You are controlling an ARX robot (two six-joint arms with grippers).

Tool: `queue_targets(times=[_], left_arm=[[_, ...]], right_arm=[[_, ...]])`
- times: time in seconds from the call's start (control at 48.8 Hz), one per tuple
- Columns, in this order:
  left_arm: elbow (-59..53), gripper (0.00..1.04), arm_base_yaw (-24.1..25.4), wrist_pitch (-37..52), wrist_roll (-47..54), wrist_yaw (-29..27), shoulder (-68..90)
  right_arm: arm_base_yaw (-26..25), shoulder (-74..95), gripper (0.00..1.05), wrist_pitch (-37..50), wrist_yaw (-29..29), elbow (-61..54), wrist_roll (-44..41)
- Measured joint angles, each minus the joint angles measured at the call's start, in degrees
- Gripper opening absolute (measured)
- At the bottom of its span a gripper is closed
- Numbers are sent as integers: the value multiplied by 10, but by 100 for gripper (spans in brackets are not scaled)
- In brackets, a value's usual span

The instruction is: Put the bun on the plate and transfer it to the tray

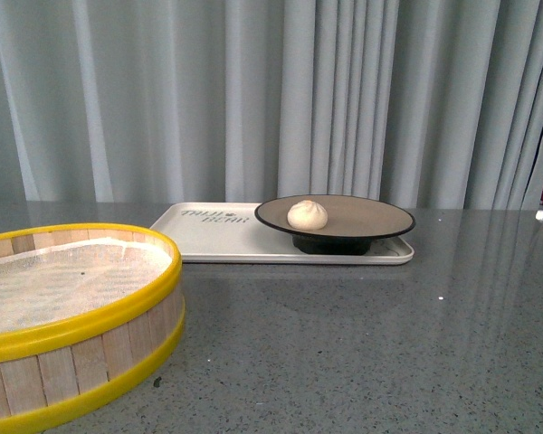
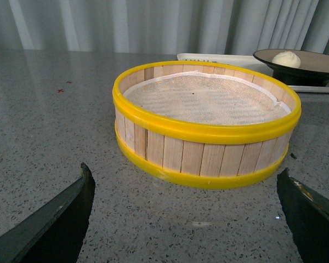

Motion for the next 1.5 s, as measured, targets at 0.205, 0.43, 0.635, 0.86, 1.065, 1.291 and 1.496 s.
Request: queue_targets(times=[0.205,0.43,0.635,0.86,1.065,1.291,1.496], left_arm=[[0,98,0,0,0,0,0],[0,98,0,0,0,0,0],[0,98,0,0,0,0,0],[0,98,0,0,0,0,0],[0,98,0,0,0,0,0],[0,98,0,0,0,0,0],[0,98,0,0,0,0,0]], right_arm=[[0,-38,2,-38,0,0,0],[0,-94,2,-100,0,1,0],[0,-166,2,-169,-1,0,0],[0,-166,27,-169,-2,0,0],[0,-166,71,-169,-1,0,0],[0,-166,97,-169,-1,0,0],[0,-166,96,-169,-2,0,0]])
